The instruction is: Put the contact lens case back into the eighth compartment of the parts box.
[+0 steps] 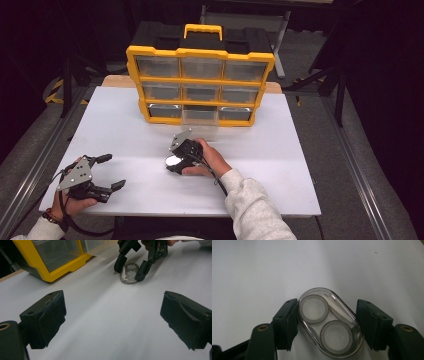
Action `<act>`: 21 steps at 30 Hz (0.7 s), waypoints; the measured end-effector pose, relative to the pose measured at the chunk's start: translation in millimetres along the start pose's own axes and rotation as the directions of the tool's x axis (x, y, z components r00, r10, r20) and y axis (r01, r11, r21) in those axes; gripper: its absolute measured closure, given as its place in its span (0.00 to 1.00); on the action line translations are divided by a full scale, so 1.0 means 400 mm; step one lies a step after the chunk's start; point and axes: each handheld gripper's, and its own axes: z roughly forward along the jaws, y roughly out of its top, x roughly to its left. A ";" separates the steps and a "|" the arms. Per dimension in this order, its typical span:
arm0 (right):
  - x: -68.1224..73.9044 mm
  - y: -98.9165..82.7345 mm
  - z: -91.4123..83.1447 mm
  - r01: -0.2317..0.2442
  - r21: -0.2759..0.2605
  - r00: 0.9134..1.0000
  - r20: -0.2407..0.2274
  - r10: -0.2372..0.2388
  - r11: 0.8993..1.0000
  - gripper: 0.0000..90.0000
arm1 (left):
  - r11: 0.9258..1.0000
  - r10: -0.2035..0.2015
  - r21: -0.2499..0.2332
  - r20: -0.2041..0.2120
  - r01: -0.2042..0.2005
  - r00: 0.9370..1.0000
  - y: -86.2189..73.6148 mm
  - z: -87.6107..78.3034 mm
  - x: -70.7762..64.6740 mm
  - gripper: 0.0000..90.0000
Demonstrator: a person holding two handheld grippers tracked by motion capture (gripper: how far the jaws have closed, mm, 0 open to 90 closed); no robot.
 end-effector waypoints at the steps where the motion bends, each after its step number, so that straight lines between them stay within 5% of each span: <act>1: 0.000 0.000 0.000 0.000 0.000 1.000 0.000 0.000 1.000 0.41 | 1.000 0.002 -0.001 0.002 -0.002 1.000 0.000 0.000 0.000 0.08; 21: 0.031 -0.043 -0.057 -0.043 -0.030 0.997 0.057 0.045 0.999 0.41 | 1.000 0.004 -0.007 0.001 -0.004 1.000 0.001 -0.002 0.000 0.08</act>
